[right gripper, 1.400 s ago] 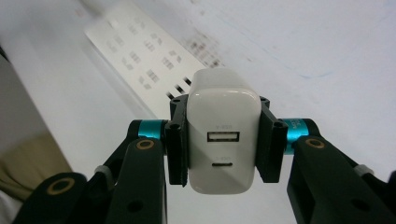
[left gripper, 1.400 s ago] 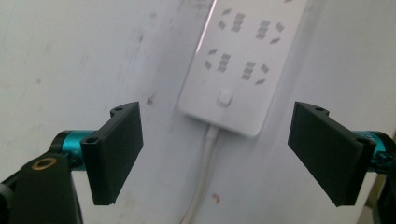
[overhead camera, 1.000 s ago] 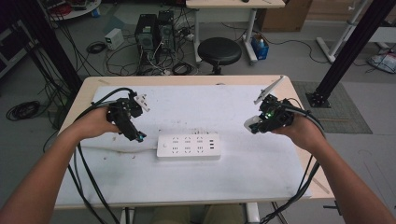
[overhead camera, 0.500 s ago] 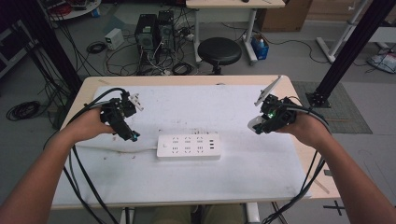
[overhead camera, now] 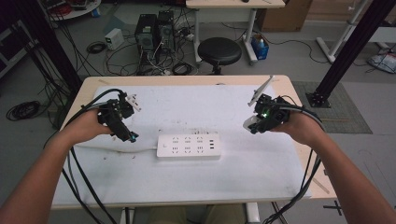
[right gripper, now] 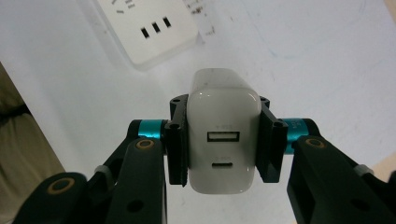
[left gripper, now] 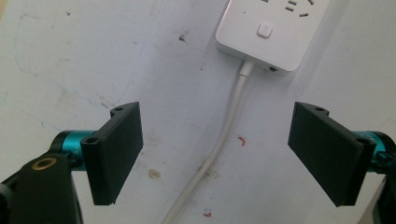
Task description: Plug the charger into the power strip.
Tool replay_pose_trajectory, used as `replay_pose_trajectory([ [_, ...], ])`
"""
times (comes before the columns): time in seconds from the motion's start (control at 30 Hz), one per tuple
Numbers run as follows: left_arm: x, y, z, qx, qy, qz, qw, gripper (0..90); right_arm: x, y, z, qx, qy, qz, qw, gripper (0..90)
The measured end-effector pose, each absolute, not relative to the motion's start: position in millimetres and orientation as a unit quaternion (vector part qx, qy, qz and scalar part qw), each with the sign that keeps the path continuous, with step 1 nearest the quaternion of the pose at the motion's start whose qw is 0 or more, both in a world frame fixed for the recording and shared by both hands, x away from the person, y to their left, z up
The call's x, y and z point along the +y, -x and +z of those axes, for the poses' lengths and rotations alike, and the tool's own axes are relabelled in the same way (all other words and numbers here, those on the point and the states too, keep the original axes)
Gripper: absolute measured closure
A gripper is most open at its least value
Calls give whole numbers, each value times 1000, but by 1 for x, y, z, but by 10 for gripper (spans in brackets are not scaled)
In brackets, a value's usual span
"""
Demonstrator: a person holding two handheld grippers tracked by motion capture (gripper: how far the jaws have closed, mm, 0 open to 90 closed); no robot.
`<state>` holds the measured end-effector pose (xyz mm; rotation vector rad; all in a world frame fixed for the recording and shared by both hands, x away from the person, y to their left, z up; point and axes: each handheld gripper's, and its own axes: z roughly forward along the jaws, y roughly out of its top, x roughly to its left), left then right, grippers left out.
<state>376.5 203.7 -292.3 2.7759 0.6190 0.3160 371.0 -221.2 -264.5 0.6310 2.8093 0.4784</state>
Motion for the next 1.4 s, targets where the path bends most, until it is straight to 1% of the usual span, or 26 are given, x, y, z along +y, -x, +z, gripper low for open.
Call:
replay_pose_trajectory([
  [0.13, 203, -377, -296, 218, -960, 114, 133, 180, -209, -373, -265, 960, -194, 164, 116, 619],
  [0.2, 202, -377, -297, 219, -960, 117, 128, 179, -191, -377, -265, 965, -170, 162, 118, 620],
  [0.37, 201, -375, -301, 213, -962, 121, 123, 180, -162, -388, -267, 971, -151, 158, 101, 619],
  [0.5, 200, -376, -307, 209, -963, 117, 122, 180, -135, -394, -276, 976, -121, 154, 98, 619],
  [0.57, 201, -377, -308, 208, -964, 117, 120, 180, -129, -395, -279, 977, -118, 152, 96, 619],
  [0.6, 201, -377, -308, 210, -963, 117, 123, 180, -117, -397, -286, 979, -111, 147, 92, 619],
  [0.8, 201, -378, -311, 211, -961, 120, 130, 180, -91, -403, -306, 985, -94, 121, 74, 619],
  [1.03, 200, -377, -312, 207, -962, 120, 130, 180, -69, -408, -328, 993, -57, 86, 57, 619],
  [1.4, 206, -377, -317, 219, -960, 117, 133, 180, -55, -408, -348, 997, -16, 48, 64, 619],
])
